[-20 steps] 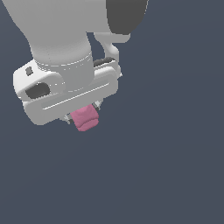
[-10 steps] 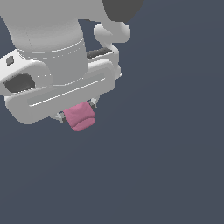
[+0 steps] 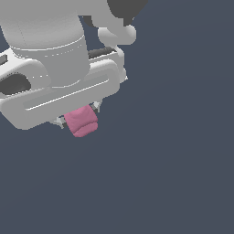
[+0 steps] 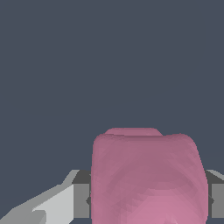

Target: Pick up the object and move it to a goal position.

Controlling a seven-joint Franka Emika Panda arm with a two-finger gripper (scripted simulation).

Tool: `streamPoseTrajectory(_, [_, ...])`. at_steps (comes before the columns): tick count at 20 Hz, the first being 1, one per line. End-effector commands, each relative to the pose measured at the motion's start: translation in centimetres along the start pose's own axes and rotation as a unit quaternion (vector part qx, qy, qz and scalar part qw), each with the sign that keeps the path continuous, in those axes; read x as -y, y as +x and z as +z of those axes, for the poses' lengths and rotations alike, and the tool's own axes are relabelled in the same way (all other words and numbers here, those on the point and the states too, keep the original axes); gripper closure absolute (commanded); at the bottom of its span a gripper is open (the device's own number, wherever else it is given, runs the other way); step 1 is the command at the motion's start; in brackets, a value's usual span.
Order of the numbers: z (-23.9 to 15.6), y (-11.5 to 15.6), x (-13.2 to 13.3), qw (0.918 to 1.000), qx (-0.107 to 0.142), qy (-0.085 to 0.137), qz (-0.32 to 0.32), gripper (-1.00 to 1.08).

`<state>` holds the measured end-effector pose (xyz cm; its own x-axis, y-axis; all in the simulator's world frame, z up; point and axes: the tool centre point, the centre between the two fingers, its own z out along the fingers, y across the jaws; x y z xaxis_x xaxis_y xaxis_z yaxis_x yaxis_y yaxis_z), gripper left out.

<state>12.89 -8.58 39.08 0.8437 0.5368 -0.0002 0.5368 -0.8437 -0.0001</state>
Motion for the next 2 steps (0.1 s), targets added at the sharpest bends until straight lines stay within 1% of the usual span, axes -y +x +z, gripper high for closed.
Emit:
streamPoseTrajectory(1, [-0.07, 0.02, -0.03, 1.0000, 0.000, 0.000, 0.000, 1.08])
streamPoseTrajectory(2, [-0.08, 0.02, -0.03, 1.0000, 0.000, 0.000, 0.000, 1.08])
